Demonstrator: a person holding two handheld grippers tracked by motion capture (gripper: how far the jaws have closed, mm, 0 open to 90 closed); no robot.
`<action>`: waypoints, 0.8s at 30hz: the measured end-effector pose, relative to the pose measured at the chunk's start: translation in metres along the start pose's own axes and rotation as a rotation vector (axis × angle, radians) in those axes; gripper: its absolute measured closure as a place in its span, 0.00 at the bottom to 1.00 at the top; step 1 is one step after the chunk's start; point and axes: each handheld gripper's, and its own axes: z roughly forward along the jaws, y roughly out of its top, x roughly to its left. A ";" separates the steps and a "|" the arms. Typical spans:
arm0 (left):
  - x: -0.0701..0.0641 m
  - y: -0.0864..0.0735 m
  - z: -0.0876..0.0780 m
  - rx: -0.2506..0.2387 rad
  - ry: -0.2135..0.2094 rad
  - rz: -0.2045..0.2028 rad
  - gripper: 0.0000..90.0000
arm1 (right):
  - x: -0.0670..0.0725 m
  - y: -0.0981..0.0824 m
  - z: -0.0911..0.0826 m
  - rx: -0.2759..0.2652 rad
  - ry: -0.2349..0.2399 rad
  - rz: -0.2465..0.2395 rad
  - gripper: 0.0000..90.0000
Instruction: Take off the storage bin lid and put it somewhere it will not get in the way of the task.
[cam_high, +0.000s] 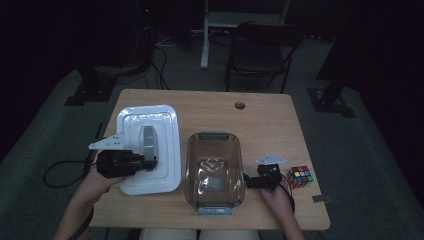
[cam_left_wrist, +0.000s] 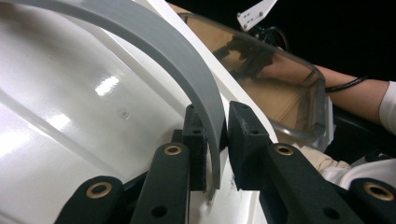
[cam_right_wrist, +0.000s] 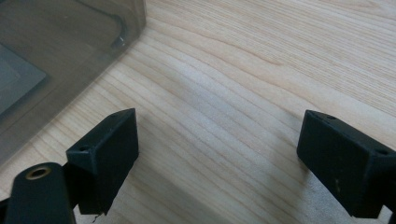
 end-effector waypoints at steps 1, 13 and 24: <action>0.001 -0.002 0.001 0.004 -0.001 0.003 0.88 | 0.000 0.000 0.000 0.000 0.000 0.000 0.14; 0.016 -0.034 0.024 0.032 -0.040 -0.050 0.88 | 0.000 0.000 0.000 0.000 0.000 0.000 0.14; 0.032 -0.061 0.056 0.106 -0.076 -0.102 0.88 | 0.000 0.000 0.000 0.000 0.000 0.001 0.14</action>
